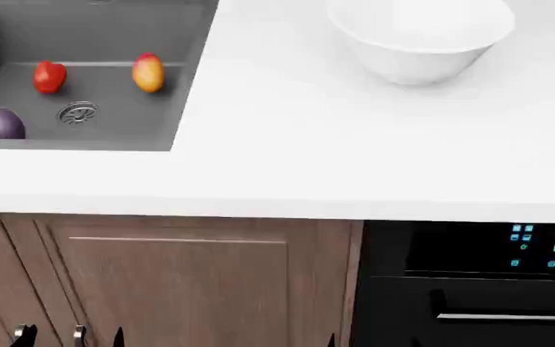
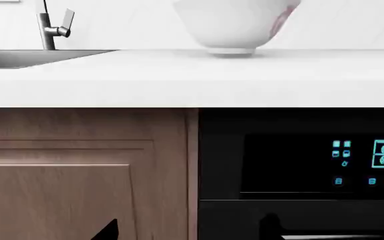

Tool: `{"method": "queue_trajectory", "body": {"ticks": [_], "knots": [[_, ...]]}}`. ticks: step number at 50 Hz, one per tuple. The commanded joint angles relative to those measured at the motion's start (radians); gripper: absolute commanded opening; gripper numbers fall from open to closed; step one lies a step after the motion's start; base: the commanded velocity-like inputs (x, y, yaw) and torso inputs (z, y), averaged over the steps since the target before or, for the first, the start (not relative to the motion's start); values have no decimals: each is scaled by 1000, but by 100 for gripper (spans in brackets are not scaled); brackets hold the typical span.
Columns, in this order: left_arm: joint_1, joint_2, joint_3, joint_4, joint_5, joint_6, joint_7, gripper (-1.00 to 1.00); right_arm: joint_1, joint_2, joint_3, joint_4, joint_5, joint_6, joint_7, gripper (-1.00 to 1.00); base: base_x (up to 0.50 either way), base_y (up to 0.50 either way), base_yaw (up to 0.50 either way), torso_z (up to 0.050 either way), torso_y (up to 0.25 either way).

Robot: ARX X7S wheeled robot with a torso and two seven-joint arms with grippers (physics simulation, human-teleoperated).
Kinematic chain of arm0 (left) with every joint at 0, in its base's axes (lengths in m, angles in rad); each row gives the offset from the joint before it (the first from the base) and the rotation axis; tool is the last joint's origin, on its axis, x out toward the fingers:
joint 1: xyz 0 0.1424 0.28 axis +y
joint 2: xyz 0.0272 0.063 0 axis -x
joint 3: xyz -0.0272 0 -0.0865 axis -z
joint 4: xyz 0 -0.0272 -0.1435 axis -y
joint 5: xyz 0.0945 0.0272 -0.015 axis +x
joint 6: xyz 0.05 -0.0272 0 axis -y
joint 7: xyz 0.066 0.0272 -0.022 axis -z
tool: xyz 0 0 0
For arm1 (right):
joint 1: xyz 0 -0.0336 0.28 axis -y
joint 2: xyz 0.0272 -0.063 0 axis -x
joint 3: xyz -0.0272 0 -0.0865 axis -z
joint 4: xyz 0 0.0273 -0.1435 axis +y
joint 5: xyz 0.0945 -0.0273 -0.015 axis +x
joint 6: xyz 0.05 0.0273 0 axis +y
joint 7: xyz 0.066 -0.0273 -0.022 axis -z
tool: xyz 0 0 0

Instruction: Pick the eggplants and mangos from the sink and place them in one bowl. Place the bell pepper in the other bowl. Then turn off the sink faucet.

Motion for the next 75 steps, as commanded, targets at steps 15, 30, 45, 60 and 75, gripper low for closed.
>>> {"method": "queue_trajectory", "body": {"ticks": [15,30,45,60,75], "knots": [[8,-61,35,6,-30,23,-66,100,11,53,-67,12,50,3,56,100,0,0,0,0,0],[6,-80,60,4,-71,6,-67,100,11,77,-95,6,60,4,87,100,0,0,0,0,0],[3,-94,80,-1,-81,21,-91,100,11,99,-123,-5,56,6,110,100,67,374,0,0,0],[-6,-105,102,-8,-91,11,-113,100,11,115,-142,-12,57,11,137,100,39,442,0,0,0],[3,-127,123,-4,-104,45,-110,100,11,125,-153,-9,71,2,154,100,7,244,0,8,0]]}}
